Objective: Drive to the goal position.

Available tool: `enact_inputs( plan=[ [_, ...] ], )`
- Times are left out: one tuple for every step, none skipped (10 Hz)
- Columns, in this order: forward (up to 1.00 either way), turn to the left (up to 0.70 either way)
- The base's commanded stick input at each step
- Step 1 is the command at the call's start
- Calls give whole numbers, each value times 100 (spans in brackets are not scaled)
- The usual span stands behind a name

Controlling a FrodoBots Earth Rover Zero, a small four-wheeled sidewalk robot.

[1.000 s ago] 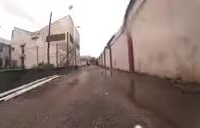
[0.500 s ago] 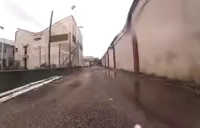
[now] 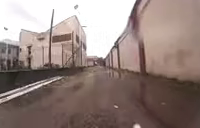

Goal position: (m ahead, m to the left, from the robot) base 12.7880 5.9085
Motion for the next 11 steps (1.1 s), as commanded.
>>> enact_inputs(
  plan=[
    [70,-3],
    [70,-23],
    [70,-23],
    [70,-23],
    [70,-23],
    [70,-23],
    [70,-23],
    [70,-23],
    [70,7],
    [70,11],
    [70,12]
  ],
)
